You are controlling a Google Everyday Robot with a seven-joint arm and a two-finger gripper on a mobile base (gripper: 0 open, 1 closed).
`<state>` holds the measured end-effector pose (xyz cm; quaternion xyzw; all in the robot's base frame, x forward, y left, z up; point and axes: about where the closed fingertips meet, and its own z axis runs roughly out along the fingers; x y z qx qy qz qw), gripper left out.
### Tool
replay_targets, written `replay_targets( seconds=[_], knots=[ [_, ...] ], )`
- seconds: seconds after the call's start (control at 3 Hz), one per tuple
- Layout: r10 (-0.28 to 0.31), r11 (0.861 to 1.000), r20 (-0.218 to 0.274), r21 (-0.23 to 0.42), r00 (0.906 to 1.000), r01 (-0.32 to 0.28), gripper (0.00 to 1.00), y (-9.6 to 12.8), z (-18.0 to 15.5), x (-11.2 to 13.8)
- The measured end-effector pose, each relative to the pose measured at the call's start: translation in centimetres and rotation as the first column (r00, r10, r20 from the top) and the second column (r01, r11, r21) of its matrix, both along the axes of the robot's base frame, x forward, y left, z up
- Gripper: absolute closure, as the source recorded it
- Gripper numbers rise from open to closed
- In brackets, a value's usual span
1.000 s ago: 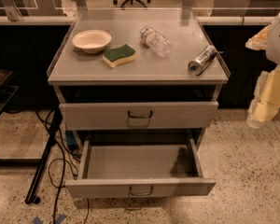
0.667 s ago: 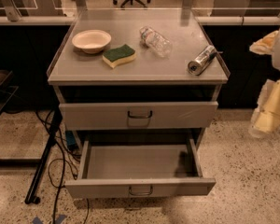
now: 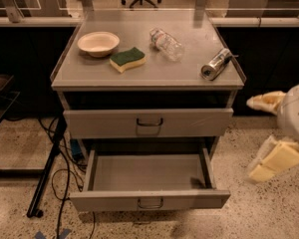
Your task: Close middle drawer
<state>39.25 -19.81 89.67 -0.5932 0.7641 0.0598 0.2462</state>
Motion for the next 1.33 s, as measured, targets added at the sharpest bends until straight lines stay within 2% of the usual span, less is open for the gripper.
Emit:
replay_targets(
  seconds=[0.33,0.67,1.0,1.33],
  knots=[
    [-0.013,0.997,-0.017,0.079,0.9998,0.014,0.39,0.5,-5.4,-1.3],
    [-0.042,0.994,-0.075,0.1,0.9963,0.049,0.62,1.4,-11.8,-2.4],
    [-0.053,0.993,-0.09,0.098,0.9946,0.061,0.86,1.4,-13.4,-2.8],
    [-0.053,0.993,-0.09,0.098,0.9946,0.061,1.0,1.4,-13.4,-2.8]
  ],
)
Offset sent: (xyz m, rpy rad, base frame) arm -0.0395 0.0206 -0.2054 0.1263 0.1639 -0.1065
